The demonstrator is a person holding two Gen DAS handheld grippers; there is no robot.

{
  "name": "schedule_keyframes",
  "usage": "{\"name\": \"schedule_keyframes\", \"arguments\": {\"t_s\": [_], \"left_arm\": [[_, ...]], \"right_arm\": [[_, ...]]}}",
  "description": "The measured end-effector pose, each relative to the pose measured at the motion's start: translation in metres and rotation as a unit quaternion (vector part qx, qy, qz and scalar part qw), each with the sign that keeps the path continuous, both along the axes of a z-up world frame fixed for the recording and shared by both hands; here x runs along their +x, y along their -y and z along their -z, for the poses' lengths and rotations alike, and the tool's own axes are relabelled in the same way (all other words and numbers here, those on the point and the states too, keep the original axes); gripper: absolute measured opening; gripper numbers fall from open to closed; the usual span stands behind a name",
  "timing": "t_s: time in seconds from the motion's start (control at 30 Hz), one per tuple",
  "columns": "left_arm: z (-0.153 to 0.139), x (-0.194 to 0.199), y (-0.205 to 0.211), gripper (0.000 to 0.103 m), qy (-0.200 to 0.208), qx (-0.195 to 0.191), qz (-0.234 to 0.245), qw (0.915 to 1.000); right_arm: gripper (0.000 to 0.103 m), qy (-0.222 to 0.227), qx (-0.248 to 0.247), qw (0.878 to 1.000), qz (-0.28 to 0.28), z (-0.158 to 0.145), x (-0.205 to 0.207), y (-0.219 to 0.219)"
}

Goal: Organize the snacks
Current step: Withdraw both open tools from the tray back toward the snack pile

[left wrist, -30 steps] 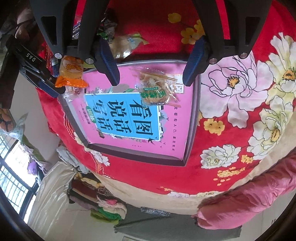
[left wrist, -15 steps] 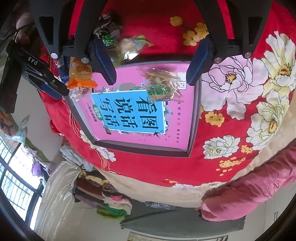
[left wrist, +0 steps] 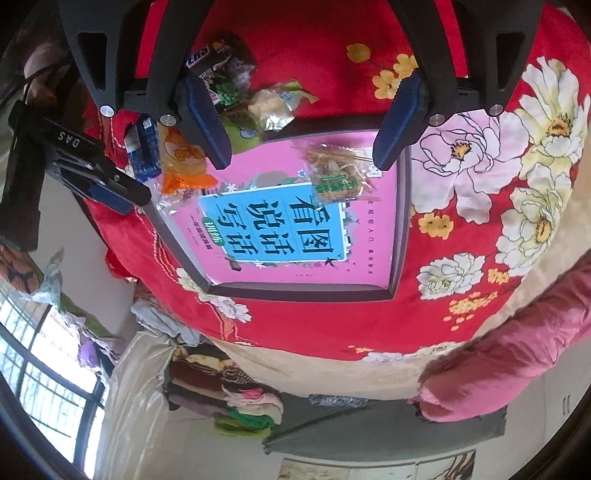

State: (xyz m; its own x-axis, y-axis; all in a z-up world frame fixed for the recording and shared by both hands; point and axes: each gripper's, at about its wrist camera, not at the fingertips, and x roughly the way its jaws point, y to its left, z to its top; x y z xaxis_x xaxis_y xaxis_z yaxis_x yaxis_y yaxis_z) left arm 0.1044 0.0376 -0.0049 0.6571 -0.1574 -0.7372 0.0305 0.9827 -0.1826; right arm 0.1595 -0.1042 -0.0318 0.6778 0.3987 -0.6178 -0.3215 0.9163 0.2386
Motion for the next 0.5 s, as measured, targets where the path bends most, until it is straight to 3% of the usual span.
{"name": "schedule_keyframes", "arguments": {"t_s": [0.5], "left_arm": [[-0.001, -0.022, 0.032, 0.080, 0.005, 0.010, 0.051, 0.9986]], "right_arm": [[0.072, 0.012, -0.006, 1.000, -0.003, -0.013, -0.022, -0.004]]}}
